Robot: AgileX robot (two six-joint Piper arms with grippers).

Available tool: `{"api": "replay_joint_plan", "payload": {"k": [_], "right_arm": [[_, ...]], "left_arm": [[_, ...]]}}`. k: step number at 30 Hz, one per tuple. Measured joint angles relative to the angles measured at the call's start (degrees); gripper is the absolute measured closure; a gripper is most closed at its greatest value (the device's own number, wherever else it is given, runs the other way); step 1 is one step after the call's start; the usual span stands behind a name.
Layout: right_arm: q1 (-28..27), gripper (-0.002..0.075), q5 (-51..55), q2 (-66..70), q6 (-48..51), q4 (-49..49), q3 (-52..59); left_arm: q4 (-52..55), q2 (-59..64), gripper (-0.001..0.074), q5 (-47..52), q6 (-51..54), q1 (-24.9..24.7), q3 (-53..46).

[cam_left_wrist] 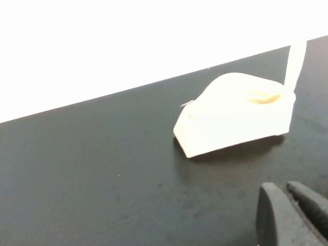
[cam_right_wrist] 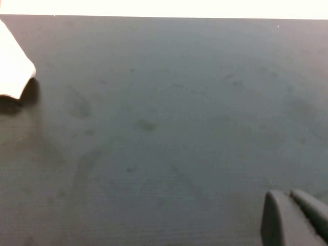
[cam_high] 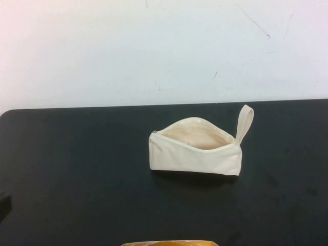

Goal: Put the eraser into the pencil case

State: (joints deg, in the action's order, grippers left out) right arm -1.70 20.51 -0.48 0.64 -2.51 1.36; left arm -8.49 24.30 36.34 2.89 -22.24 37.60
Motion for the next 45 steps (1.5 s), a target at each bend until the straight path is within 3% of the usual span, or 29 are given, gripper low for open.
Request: {"api": "replay_joint_plan", "payload": {"k": [10, 24, 35, 45], "right_arm": [[0.00, 0.0727, 0.00, 0.00, 0.00, 0.00, 0.00], [0.00, 0.0727, 0.00, 0.00, 0.00, 0.00, 0.00], [0.00, 0.0727, 0.00, 0.00, 0.00, 0.00, 0.00], [0.00, 0.0727, 0.00, 0.00, 0.00, 0.00, 0.00]], "left_arm": [[-0.29, -4.06, 0.0735, 2.96, -1.98, 0.00, -2.80], [9.57, -4.13, 0.0735, 0.27, -2.89, 0.16, -4.58], [8.49, -12.12, 0.0735, -31.54, -3.19, 12.12, -25.99], [6.24, -24.69, 0.0735, -33.23, -4.09, 21.64, -38.68]]}}
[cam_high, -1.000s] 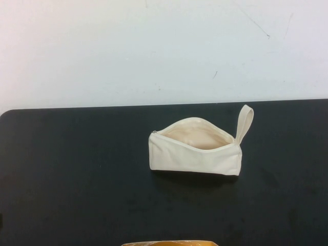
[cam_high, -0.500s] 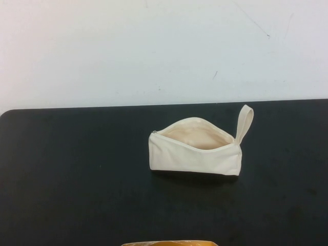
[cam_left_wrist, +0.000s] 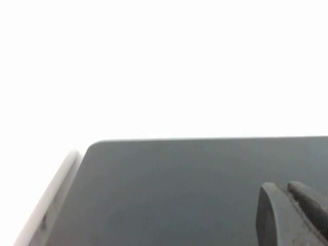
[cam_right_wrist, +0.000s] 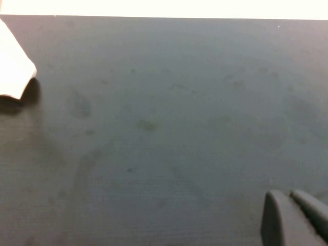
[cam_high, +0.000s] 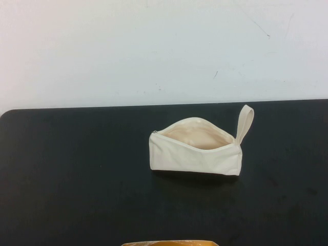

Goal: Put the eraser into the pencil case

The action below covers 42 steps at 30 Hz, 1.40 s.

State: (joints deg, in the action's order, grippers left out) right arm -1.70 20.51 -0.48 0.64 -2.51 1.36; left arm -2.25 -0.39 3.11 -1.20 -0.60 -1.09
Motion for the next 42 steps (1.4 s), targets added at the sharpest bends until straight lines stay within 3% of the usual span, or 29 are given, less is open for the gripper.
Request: {"api": "replay_joint_plan", "payload": {"k": [11, 42], "right_arm": [[0.00, 0.0727, 0.00, 0.00, 0.00, 0.00, 0.00], [0.00, 0.0727, 0.00, 0.00, 1.44, 0.00, 0.00]], "left_arm": [[-0.84, -0.11, 0.0736, 14.77, -0.13, 0.50, -0.37], [-0.96, -0.11, 0.0736, 15.68, -0.12, 0.50, -0.18]]}}
